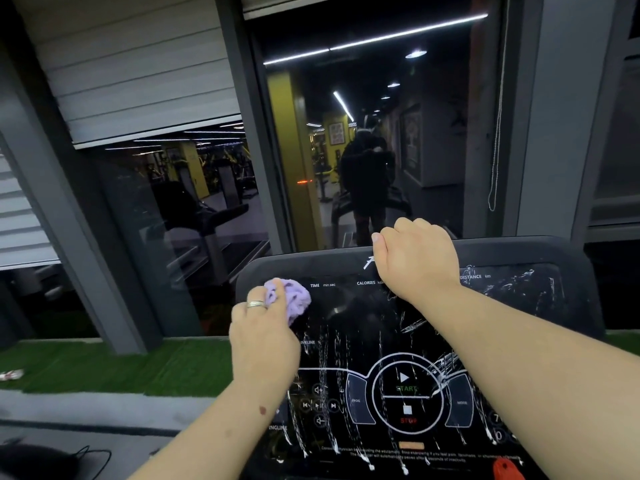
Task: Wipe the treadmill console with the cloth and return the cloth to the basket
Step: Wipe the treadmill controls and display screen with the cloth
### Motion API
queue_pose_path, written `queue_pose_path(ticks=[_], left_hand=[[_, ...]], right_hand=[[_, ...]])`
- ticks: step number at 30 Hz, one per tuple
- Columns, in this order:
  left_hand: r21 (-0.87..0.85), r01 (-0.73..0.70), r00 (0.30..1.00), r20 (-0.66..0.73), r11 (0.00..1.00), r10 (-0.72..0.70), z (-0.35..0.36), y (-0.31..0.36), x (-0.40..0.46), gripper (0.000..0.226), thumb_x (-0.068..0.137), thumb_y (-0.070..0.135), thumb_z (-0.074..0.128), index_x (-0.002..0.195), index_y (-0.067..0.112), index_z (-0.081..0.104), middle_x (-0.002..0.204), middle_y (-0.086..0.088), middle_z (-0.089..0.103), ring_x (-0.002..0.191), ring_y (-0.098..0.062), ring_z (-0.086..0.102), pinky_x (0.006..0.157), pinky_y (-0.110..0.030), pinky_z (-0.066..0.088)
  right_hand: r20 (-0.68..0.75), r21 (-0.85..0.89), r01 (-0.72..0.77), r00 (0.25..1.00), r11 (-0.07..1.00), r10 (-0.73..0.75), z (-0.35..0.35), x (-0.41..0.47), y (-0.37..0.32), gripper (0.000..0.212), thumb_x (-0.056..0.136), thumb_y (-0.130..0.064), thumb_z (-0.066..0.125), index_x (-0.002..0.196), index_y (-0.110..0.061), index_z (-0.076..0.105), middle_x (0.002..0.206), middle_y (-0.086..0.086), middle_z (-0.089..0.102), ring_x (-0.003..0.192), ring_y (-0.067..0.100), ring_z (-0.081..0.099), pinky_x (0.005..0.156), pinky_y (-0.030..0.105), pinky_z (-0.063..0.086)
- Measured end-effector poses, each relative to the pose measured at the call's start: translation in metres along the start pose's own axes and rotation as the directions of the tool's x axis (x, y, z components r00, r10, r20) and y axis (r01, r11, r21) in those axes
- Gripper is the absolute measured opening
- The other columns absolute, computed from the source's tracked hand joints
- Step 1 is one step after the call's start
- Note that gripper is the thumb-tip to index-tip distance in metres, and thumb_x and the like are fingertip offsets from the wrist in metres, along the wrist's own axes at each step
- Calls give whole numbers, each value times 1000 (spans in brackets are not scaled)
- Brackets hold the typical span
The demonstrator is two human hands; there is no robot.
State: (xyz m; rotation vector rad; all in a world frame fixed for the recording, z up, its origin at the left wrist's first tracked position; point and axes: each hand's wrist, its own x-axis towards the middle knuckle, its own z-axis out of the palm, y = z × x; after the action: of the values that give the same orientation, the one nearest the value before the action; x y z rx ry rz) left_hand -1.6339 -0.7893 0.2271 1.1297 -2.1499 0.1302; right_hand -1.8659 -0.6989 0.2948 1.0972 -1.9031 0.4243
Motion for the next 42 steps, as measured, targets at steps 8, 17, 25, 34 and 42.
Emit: queue_pose_path(ticks=[8,17,25,34,42], left_hand=[[6,-38,994,-100,999,38,3,-21,4,77,64,-5,70,139,8,61,117,-14,61,86,-36,51,68,-44,51],[-10,-96,983,-157,995,93,2,-26,11,57,69,-6,60,123,9,73,109,-14,65,81,-38,54,62,-42,52],[2,-204,971,-131,979,203,8,-26,1,63,67,-9,65,126,10,72,110,-12,65,82,-37,55,63,-45,54],[19,-240,966,-96,971,240,7,-39,4,65,65,-13,68,126,11,72,107,-10,64,83,-35,54,62,-43,53],[-13,-302,952,-61,953,301,13,-34,-10,61,70,-11,66,126,13,72,110,-6,64,87,-33,55,68,-45,54]], right_hand=[[-13,-14,10,1000,1000,-10,0,0,0,41,103,-34,37,66,-21,49,65,-3,41,60,22,38,57,36,29],[-30,-18,22,999,1000,-22,-1,0,0,39,103,-33,39,66,-22,40,65,-2,39,59,23,37,56,36,28],[-26,-11,18,999,1000,-19,-2,-1,0,38,103,-34,38,67,-23,40,66,-3,39,60,23,37,57,36,29],[-26,-13,17,1000,1000,-18,-3,-1,-1,37,103,-35,37,68,-24,40,67,-3,39,61,22,36,57,36,27],[-30,-7,9,1000,1000,-9,0,-1,0,41,104,-34,37,66,-21,48,67,-2,39,61,24,37,57,37,30]])
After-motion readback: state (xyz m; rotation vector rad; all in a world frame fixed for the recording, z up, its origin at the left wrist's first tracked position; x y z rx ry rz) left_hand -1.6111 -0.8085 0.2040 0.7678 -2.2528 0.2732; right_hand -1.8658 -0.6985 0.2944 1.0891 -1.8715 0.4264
